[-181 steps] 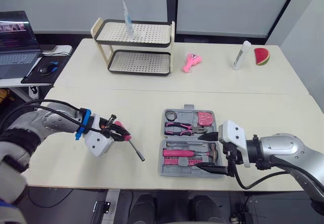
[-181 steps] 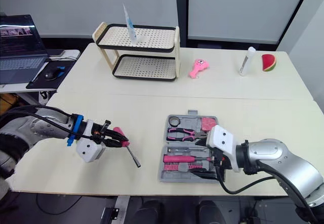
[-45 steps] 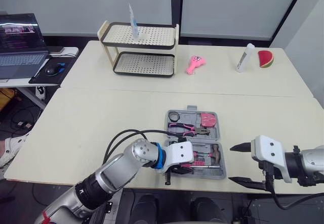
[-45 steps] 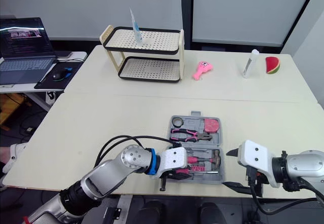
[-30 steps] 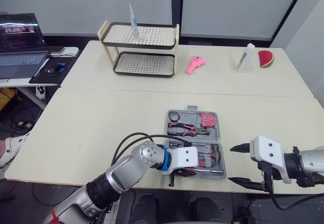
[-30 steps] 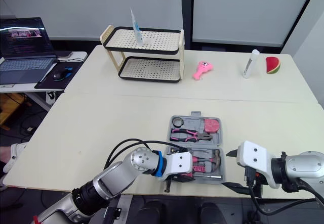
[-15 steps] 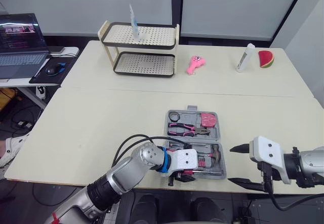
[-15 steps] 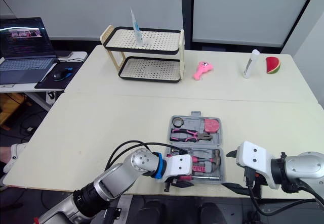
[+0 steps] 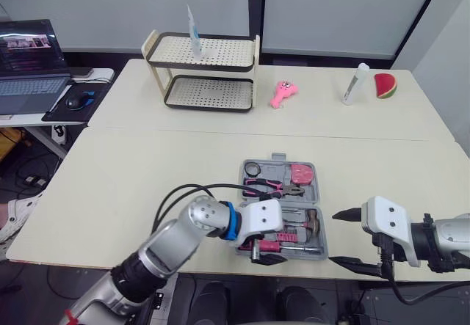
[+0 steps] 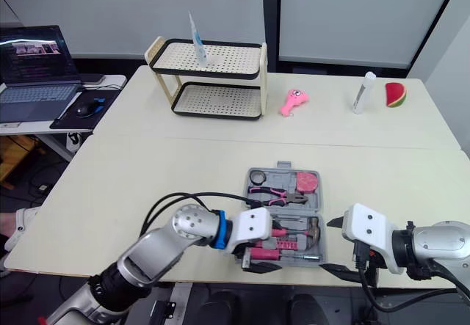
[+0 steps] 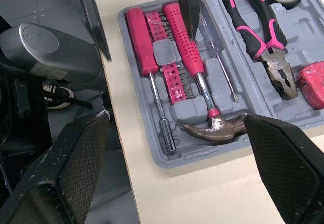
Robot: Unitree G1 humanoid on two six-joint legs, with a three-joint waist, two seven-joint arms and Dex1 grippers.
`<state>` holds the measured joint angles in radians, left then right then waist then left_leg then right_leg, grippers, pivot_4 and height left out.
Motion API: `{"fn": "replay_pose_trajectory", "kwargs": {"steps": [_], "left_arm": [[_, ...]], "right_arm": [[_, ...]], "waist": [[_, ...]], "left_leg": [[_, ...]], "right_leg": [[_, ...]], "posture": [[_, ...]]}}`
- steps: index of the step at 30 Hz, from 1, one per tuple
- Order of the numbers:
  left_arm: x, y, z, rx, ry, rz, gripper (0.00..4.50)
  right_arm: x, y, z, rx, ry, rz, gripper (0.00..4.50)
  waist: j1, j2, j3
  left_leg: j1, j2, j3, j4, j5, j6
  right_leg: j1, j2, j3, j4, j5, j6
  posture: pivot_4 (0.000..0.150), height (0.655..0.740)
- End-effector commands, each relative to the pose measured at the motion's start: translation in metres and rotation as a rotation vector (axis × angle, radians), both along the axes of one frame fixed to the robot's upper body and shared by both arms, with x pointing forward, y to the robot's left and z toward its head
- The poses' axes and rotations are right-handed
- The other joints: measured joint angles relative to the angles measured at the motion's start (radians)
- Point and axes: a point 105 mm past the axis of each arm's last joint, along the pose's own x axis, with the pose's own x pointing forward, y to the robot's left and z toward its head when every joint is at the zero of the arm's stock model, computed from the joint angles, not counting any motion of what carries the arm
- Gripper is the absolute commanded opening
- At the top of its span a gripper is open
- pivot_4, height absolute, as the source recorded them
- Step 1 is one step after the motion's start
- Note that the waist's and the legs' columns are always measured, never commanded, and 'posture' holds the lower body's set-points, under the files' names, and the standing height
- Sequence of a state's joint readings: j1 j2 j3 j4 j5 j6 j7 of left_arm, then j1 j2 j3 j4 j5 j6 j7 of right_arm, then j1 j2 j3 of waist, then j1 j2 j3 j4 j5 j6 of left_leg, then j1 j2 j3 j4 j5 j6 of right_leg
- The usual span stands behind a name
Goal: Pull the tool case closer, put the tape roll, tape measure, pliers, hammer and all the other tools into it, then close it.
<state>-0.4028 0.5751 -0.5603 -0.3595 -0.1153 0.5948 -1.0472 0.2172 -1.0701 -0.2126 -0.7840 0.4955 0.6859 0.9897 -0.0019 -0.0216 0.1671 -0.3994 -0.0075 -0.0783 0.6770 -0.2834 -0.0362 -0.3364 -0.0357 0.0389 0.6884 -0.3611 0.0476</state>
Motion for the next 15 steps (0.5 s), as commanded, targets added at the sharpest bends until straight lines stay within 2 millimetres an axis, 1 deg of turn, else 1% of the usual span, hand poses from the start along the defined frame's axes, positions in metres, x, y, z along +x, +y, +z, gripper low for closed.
{"fn": "replay_pose_trajectory", "kwargs": {"steps": [1,5,7,12,13,15], "left_arm": [[-0.001,0.005,0.003,0.000,-0.027,-0.079,3.58],[-0.003,0.005,-0.007,0.022,-0.025,-0.093,2.32],[-0.001,0.004,-0.013,0.035,-0.030,-0.083,1.76],[0.001,-0.001,-0.023,0.049,-0.022,-0.065,0.17],[0.000,-0.002,-0.025,0.051,-0.018,-0.061,0.08],[0.001,-0.004,-0.029,0.062,-0.019,-0.057,0.08]], "right_arm": [[-0.001,0.007,0.008,0.018,-0.036,0.025,4.50],[0.000,0.008,0.009,0.029,-0.040,0.023,4.50],[0.000,0.009,0.009,0.033,-0.041,0.023,4.50],[0.000,0.010,0.008,0.034,-0.041,0.022,4.50],[0.000,0.010,0.008,0.034,-0.041,0.022,4.50],[0.000,0.010,0.008,0.035,-0.041,0.022,4.50]], "waist": [[0.000,0.000,0.000],[0.000,0.000,0.000],[0.000,0.000,0.000],[0.000,0.000,0.000],[0.000,0.000,0.000],[0.000,0.000,0.000]], "left_leg": [[0.000,0.000,0.000,0.000,0.000,0.000],[0.000,0.000,0.000,0.000,0.000,0.000],[0.000,0.000,0.000,0.000,0.000,0.000],[0.000,0.000,0.000,0.000,0.000,0.000],[0.000,0.000,0.000,0.000,0.000,0.000],[0.000,0.000,0.000,0.000,0.000,0.000]], "right_leg": [[0.000,0.000,0.000,0.000,0.000,0.000],[0.000,0.000,0.000,0.000,0.000,0.000],[0.000,0.000,0.000,0.000,0.000,0.000],[0.000,0.000,0.000,0.000,0.000,0.000],[0.000,0.000,0.000,0.000,0.000,0.000],[0.000,0.000,0.000,0.000,0.000,0.000]], "posture": [[0.150,0.7290],[0.150,0.7290],[0.150,0.7290],[0.150,0.7290],[0.150,0.7290],[0.150,0.7290]]}}
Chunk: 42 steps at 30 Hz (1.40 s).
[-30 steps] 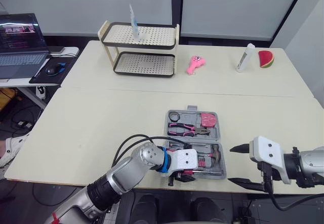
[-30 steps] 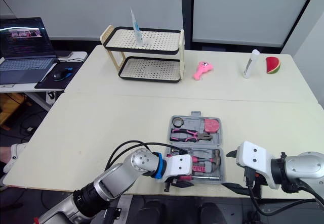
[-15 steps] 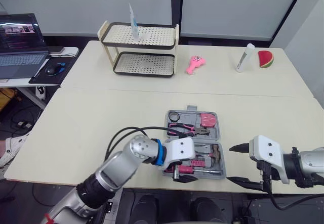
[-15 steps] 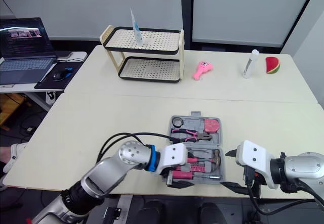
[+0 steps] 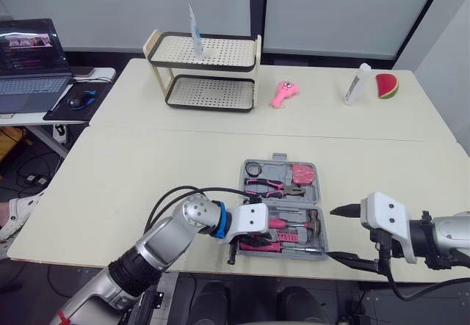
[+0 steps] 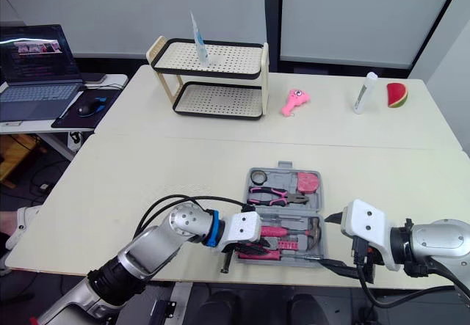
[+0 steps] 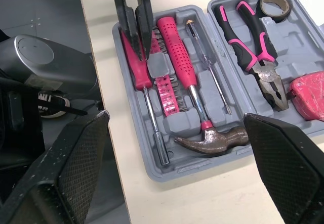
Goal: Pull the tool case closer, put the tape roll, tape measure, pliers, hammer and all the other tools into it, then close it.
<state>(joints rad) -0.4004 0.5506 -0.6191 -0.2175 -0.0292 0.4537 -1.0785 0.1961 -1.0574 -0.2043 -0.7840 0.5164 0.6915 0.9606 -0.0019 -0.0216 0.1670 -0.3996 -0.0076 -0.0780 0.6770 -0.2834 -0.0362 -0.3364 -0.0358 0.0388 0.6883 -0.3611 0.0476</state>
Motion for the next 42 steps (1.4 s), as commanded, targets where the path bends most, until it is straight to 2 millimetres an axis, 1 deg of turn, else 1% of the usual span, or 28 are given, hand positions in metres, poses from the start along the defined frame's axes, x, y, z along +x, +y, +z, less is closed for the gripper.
{"fn": "replay_pose_trajectory", "kwargs": {"steps": [1,7,11,15,17,18,20,22,23,25,27,28,29,31,32,35,39,42], "left_arm": [[-0.002,-0.005,-0.005,0.010,-0.012,-0.006,0.08],[-0.009,-0.003,-0.014,0.040,0.010,-0.013,0.08],[-0.009,0.005,-0.026,0.086,-0.001,-0.006,0.08],[-0.006,0.006,-0.027,0.082,-0.004,0.024,0.08],[-0.006,0.005,-0.018,0.037,0.002,0.032,0.08],[-0.006,0.004,-0.009,-0.001,0.005,0.037,0.08],[-0.004,0.006,0.026,-0.134,0.014,0.060,0.08],[0.007,0.021,0.050,-0.208,-0.006,0.140,0.08],[0.010,0.027,0.055,-0.220,-0.016,0.165,0.08],[0.025,0.049,0.062,-0.225,-0.069,0.234,0.08],[0.045,0.073,0.062,-0.219,-0.133,0.334,0.00],[0.053,0.083,0.059,-0.212,-0.156,0.364,0.00],[0.060,0.091,0.053,-0.203,-0.176,0.388,0.00],[0.068,0.100,0.041,-0.181,-0.195,0.392,0.00],[0.070,0.101,0.036,-0.178,-0.199,0.390,0.00],[0.075,0.097,0.025,-0.185,-0.191,0.384,0.00],[0.078,0.089,0.011,-0.174,-0.188,0.351,0.00],[0.081,0.084,0.005,-0.178,-0.185,0.349,0.00]], "right_arm": [[-0.003,0.007,0.006,0.008,-0.025,0.033,4.50],[-0.003,0.006,0.006,0.006,-0.027,0.033,4.50],[-0.003,0.007,0.007,0.008,-0.031,0.034,4.50],[-0.002,0.007,0.006,0.007,-0.033,0.037,4.50],[-0.001,0.008,0.008,0.017,-0.041,0.038,4.50],[0.000,0.008,0.009,0.025,-0.048,0.035,4.50],[0.005,0.006,0.012,0.046,-0.071,0.015,4.50],[0.016,-0.001,0.014,0.053,-0.118,-0.034,4.50],[0.021,-0.004,0.013,0.051,-0.134,-0.052,4.50],[0.032,-0.013,0.010,0.034,-0.163,-0.092,4.50],[0.046,-0.024,0.004,0.007,-0.176,-0.147,4.10],[0.051,-0.028,-0.001,-0.013,-0.178,-0.160,3.89],[0.056,-0.032,-0.007,-0.043,-0.181,-0.166,3.53],[0.064,-0.037,-0.018,-0.087,-0.183,-0.175,2.83],[0.068,-0.038,-0.023,-0.101,-0.186,-0.179,2.53],[0.078,-0.040,-0.037,-0.148,-0.192,-0.182,1.96],[0.088,-0.040,-0.051,-0.181,-0.194,-0.182,1.39],[0.092,-0.038,-0.059,-0.185,-0.184,-0.181,0.99]], "waist": [[0.000,0.000,0.000],[0.000,0.000,0.000],[0.000,0.000,0.000],[0.000,0.000,0.000],[0.000,0.000,0.000],[0.000,0.000,0.000],[-0.001,0.000,0.000],[-0.001,0.000,0.000],[-0.002,0.000,0.000],[-0.002,0.001,0.000],[-0.002,0.001,0.000],[-0.002,0.001,0.000],[-0.002,0.001,0.000],[-0.002,0.001,0.000],[-0.003,0.001,0.000],[-0.001,0.001,0.000],[-0.002,0.001,0.000],[-0.005,0.001,0.000]], "left_leg": [[0.000,0.000,0.000,0.000,0.000,0.000],[0.000,0.000,0.000,0.000,0.000,0.000],[0.000,0.000,0.000,0.000,0.000,0.000],[0.000,0.000,0.000,0.000,0.000,0.000],[0.001,0.000,-0.001,0.000,0.000,0.000],[0.001,0.000,0.000,0.000,0.000,0.000],[0.000,0.000,-0.001,0.000,0.000,0.000],[0.000,0.001,-0.001,0.000,0.000,0.000],[0.000,0.001,-0.002,0.000,0.000,0.000],[0.000,0.001,-0.001,0.000,0.000,0.000],[0.001,0.000,-0.001,0.000,0.000,0.000],[0.001,0.000,0.000,0.000,0.000,0.000],[0.001,0.000,0.000,0.000,0.000,0.000],[0.001,0.000,0.001,0.000,0.000,0.000],[0.001,0.000,0.001,0.000,0.000,0.000],[0.000,0.000,0.001,0.000,0.000,0.000],[0.000,0.000,0.001,0.000,0.000,0.000],[0.000,0.000,0.002,0.000,0.000,0.000]], "right_leg": [[0.000,0.000,0.000,0.000,0.000,0.000],[0.000,0.000,0.000,0.000,0.000,0.000],[0.000,0.000,0.000,0.000,0.000,0.000],[0.001,0.000,0.000,0.000,0.000,0.000],[0.001,0.000,0.000,0.000,0.000,0.000],[0.001,0.000,0.000,0.000,0.000,0.000],[0.001,0.000,0.000,0.000,0.000,0.000],[0.000,0.000,0.000,0.000,0.000,0.000],[0.000,0.000,0.000,0.000,0.000,0.000],[0.000,0.000,0.000,0.000,0.000,0.000],[0.000,0.000,0.000,0.000,0.000,0.000],[0.000,0.000,-0.001,0.000,0.000,0.000],[0.000,0.000,-0.001,0.000,0.000,0.000],[-0.001,0.000,-0.001,0.000,0.000,0.000],[-0.001,0.000,-0.001,0.000,0.000,0.000],[-0.002,-0.001,-0.001,0.001,0.000,0.000],[-0.003,-0.001,-0.001,0.001,0.000,0.000],[-0.004,-0.001,-0.001,0.002,0.000,0.000]], "posture": [[0.150,0.7290],[0.150,0.7290],[0.150,0.7290],[0.150,0.7290],[0.150,0.7290],[0.150,0.7290],[0.150,0.7290],[0.150,0.7290],[0.150,0.7290],[0.150,0.7290],[0.150,0.7290],[0.150,0.7290],[0.150,0.7290],[0.150,0.7290],[0.150,0.7290],[0.150,0.7290],[0.150,0.7290],[0.150,0.7290]]}}
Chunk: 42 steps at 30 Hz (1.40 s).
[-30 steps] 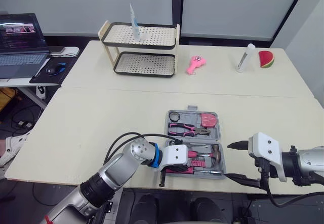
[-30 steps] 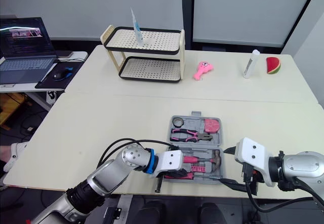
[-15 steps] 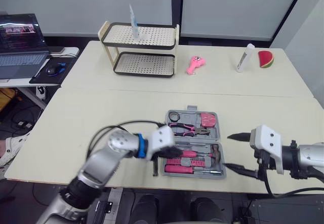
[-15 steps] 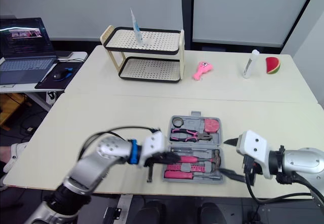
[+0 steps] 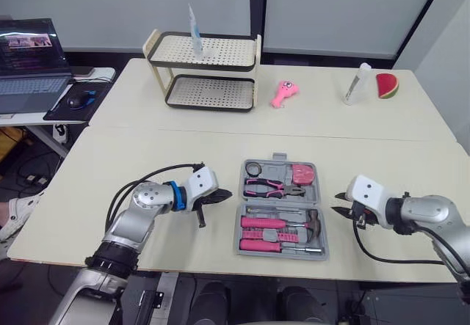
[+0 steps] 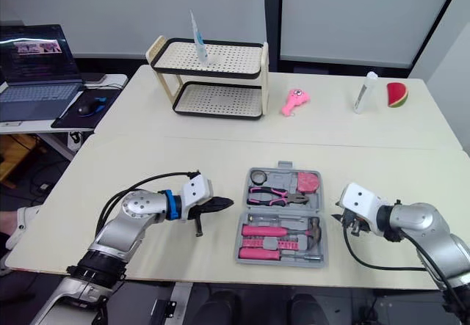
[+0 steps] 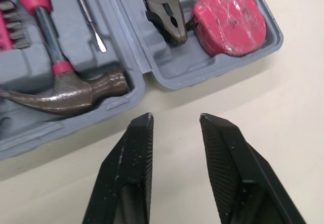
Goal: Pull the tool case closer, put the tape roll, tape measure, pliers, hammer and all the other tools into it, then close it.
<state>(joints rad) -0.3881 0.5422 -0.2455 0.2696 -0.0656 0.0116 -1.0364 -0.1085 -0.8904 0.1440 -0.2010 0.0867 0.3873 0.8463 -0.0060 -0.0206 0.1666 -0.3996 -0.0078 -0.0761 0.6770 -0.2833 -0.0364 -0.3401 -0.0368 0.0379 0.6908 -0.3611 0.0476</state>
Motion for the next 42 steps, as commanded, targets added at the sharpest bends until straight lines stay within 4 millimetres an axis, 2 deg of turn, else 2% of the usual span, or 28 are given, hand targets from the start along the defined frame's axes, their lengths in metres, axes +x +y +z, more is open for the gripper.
{"fn": "replay_pose_trajectory", "kwargs": {"steps": [1,8,14,20,32,42], "left_arm": [[0.003,-0.006,-0.003,0.016,-0.029,-0.026,0.00],[0.010,-0.015,-0.017,0.041,-0.039,-0.029,0.00],[0.012,-0.021,-0.023,0.046,-0.034,-0.039,0.00],[0.001,-0.025,-0.026,0.046,0.009,-0.078,0.00],[-0.018,-0.036,-0.022,0.040,0.049,-0.111,0.00],[-0.031,-0.045,-0.026,0.040,0.072,-0.147,0.00]], "right_arm": [[0.006,0.003,-0.002,-0.019,-0.020,0.020,0.85],[0.015,0.011,-0.019,-0.027,0.006,0.029,0.01],[0.019,0.019,-0.027,-0.026,0.023,0.043,0.01],[0.018,0.030,-0.027,-0.001,0.029,0.070,0.01],[-0.001,0.051,-0.025,0.057,0.093,0.115,0.01],[-0.015,0.049,-0.026,0.051,0.130,0.121,0.01]], "waist": [[-0.002,0.000,0.000],[-0.002,0.000,0.000],[-0.003,0.000,0.000],[-0.003,0.000,0.000],[-0.005,0.000,0.000],[-0.004,0.000,0.000]], "left_leg": [[0.000,0.000,0.000,0.000,0.000,0.000],[0.000,0.000,0.001,0.000,0.000,0.000],[0.000,0.000,0.002,0.001,0.000,0.000],[0.000,0.000,0.002,0.001,0.000,0.000],[0.000,0.000,0.001,0.000,0.000,0.000],[-0.001,0.000,0.001,0.000,0.000,0.000]], "right_leg": [[-0.001,0.000,0.000,0.001,0.000,0.000],[-0.003,0.000,0.001,0.003,0.000,0.000],[-0.004,0.000,0.001,0.005,0.000,0.000],[-0.004,0.000,0.001,0.005,0.000,0.000],[-0.004,0.000,0.001,0.005,0.000,0.000],[-0.004,0.000,0.001,0.005,0.000,0.000]], "posture": [[0.150,0.7290],[0.150,0.7290],[0.150,0.7290],[0.150,0.7290],[0.150,0.7290],[0.150,0.7290]]}}
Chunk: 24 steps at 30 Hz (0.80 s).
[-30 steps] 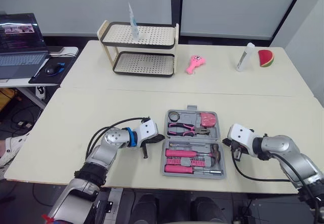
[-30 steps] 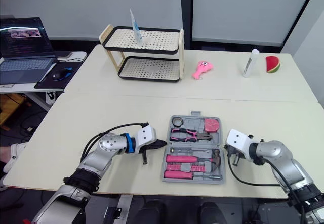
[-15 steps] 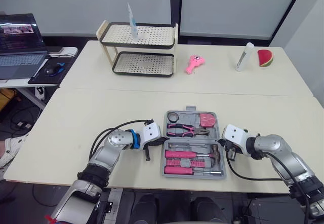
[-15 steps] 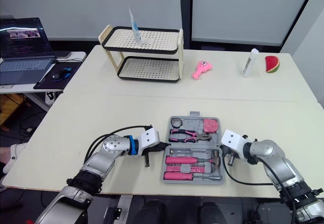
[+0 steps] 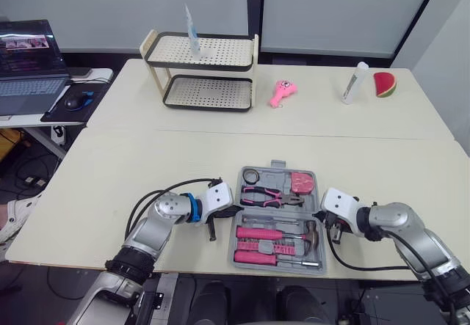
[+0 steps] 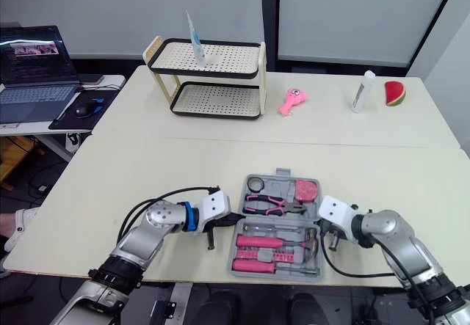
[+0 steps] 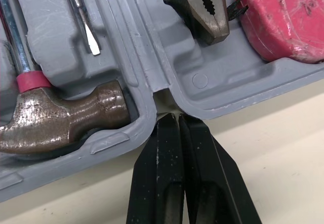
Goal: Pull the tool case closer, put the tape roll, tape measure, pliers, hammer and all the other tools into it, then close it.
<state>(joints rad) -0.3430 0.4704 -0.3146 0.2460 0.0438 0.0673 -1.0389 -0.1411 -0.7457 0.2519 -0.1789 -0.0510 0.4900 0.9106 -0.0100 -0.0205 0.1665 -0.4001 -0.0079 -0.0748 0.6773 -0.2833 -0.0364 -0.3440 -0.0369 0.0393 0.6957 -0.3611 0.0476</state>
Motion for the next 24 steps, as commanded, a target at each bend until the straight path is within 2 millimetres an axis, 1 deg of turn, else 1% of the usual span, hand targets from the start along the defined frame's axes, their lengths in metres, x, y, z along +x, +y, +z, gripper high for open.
{"fn": "replay_pose_trajectory", "kwargs": {"steps": [1,7,13,24], "left_arm": [[-0.0131,-0.0229,0.0059,-0.037,-0.010,-0.095,0.00],[-0.0197,-0.0285,0.0057,-0.045,0.004,-0.105,0.00],[-0.0219,-0.0278,0.0050,-0.040,0.007,-0.102,0.00],[-0.0127,-0.0213,0.0053,-0.019,-0.023,-0.069,0.00]], "right_arm": [[-0.0074,0.0179,0.0110,0.061,-0.011,0.078,0.01],[-0.0104,0.0130,0.0116,0.050,-0.006,0.072,0.01],[-0.0101,0.0128,0.0125,0.051,-0.010,0.066,0.01],[-0.0035,0.0163,0.0133,0.056,-0.030,0.063,0.01]], "waist": [[0.000,0.000,0.000],[0.002,0.000,0.000],[0.002,0.000,0.000],[0.002,0.000,0.000]], "left_leg": [[0.000,0.000,0.000,0.000,0.000,0.000],[0.000,0.000,0.000,0.000,0.000,0.000],[0.000,0.000,0.000,0.000,0.000,0.000],[0.000,0.000,0.000,0.000,0.000,0.000]], "right_leg": [[0.000,0.000,0.000,0.000,0.000,0.000],[0.000,0.000,0.000,0.000,0.000,0.000],[0.000,0.000,0.000,0.000,0.000,0.000],[0.000,0.000,0.000,0.000,0.000,0.000]], "posture": [[0.150,0.7290],[0.150,0.7290],[0.150,0.7290],[0.150,0.7290]]}}
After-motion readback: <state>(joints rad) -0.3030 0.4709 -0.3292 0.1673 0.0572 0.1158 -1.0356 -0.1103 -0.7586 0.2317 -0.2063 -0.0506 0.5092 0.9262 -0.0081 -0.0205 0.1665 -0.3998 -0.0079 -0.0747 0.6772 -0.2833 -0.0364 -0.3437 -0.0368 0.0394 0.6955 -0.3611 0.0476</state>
